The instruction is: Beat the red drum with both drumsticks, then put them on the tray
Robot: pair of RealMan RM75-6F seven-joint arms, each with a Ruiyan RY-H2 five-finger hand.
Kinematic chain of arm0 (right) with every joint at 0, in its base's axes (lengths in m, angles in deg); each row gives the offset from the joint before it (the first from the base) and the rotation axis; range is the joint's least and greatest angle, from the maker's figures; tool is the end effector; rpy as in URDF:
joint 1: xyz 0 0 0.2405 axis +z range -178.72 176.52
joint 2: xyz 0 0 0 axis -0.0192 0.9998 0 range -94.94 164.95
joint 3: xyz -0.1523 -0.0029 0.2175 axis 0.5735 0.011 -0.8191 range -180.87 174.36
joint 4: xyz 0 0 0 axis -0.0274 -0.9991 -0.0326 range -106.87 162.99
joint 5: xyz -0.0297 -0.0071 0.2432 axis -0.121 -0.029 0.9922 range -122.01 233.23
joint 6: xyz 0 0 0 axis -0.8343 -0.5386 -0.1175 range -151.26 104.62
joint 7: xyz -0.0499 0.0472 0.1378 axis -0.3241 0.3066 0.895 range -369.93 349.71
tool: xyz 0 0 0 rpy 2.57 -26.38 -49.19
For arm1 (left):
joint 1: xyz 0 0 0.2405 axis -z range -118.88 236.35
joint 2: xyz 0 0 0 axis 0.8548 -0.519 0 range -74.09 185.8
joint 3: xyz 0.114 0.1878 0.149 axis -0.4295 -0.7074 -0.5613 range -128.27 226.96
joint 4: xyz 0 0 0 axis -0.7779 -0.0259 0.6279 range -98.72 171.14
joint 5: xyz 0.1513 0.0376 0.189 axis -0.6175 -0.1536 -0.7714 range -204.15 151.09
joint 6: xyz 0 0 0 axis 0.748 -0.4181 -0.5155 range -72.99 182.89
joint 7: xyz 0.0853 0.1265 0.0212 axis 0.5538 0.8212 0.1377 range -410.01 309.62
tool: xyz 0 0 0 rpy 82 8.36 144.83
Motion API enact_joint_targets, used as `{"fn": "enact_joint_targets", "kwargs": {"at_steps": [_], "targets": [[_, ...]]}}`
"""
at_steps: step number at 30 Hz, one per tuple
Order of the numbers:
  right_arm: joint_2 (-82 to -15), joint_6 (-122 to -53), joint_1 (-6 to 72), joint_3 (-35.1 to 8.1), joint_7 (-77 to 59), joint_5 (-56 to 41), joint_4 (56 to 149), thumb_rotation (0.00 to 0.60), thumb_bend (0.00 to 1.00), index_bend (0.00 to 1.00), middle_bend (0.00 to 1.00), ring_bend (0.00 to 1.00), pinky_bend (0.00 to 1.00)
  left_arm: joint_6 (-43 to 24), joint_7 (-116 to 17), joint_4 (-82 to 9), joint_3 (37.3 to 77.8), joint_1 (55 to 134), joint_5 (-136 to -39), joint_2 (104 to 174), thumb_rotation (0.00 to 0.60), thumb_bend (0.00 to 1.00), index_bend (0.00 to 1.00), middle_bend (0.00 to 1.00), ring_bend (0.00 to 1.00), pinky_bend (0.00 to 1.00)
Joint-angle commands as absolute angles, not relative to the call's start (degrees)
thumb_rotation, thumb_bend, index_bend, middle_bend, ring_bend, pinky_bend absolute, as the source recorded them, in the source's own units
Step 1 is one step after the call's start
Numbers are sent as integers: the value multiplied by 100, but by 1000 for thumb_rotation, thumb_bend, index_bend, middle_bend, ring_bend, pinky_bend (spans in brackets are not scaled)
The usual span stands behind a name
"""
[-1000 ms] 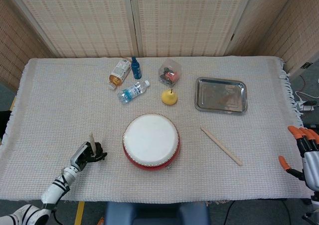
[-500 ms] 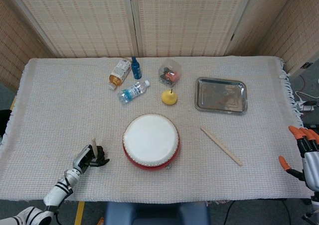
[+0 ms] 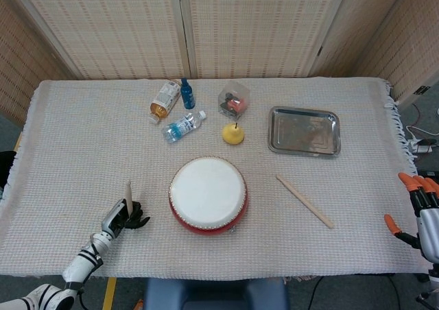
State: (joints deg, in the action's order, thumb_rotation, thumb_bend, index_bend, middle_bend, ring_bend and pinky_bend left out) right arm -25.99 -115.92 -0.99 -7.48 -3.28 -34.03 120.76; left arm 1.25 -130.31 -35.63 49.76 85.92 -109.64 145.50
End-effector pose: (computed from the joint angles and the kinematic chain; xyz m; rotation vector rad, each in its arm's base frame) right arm -0.3324 -0.1715 0.1667 1.2902 -0.8601 1.0321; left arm -0.2863 0.2882 -0.0710 -0.8740 -2.4297 -1.4108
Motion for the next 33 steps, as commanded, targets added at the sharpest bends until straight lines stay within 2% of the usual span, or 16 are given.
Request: {"fn": "enact_joint_targets", "kwargs": {"at_steps": [1, 9, 14, 22, 25, 28, 29, 30, 33], "targets": [[-2601, -11595, -97, -749, -338, -3410, 12078, 600, 292, 84, 133, 0, 104, 130, -13109, -3497, 4988, 8582, -10976, 14590, 600, 456, 954, 1000, 976, 984], [-2598, -11587, -78, -757, -378, -3429, 12109, 600, 292, 80, 133, 0, 104, 79, -13146, -3276, 5001, 8533, -11001, 14699, 600, 781, 1000, 1000, 1000, 1000], [-2586, -11573, -69, -765, -414, -3418, 12130, 600, 292, 76, 133, 0, 104, 2, -12888, -3285, 5023, 8505, -11004, 14652, 600, 913, 1000, 1000, 1000, 1000], [-2522, -11349, -9, -691, -472, -3406, 12249, 600, 292, 76, 134, 0, 104, -711, -11828, -3767, 5203, 8398, -11183, 14003, 600, 925, 1000, 1000, 1000, 1000], [-2507, -11287, 7, -673, -453, -3394, 12287, 600, 292, 76, 134, 0, 108, -773, -11705, -3859, 5227, 8390, -11191, 13891, 600, 925, 1000, 1000, 1000, 1000], [-2453, -11008, 84, -594, -300, -3357, 12451, 600, 292, 76, 134, 0, 123, -1002, -11284, -4055, 5330, 8378, -11242, 13550, 600, 924, 1000, 1000, 1000, 1000], [-2404, -10842, 138, -564, -265, -3319, 12538, 600, 292, 75, 134, 0, 128, -1098, -11018, -4182, 5377, 8369, -11249, 13373, 600, 924, 1000, 1000, 1000, 1000], [-2371, -10392, 284, -499, -321, -3165, 12680, 600, 292, 75, 134, 0, 130, -1511, -10140, -4148, 5543, 8339, -11340, 13120, 600, 925, 1000, 1000, 1000, 1000], [-2317, -9708, 540, -526, -543, -2686, 12973, 600, 292, 69, 133, 0, 133, -2001, -8442, -4451, 5720, 8204, -11226, 13005, 600, 922, 1000, 1000, 1000, 1000]]}}
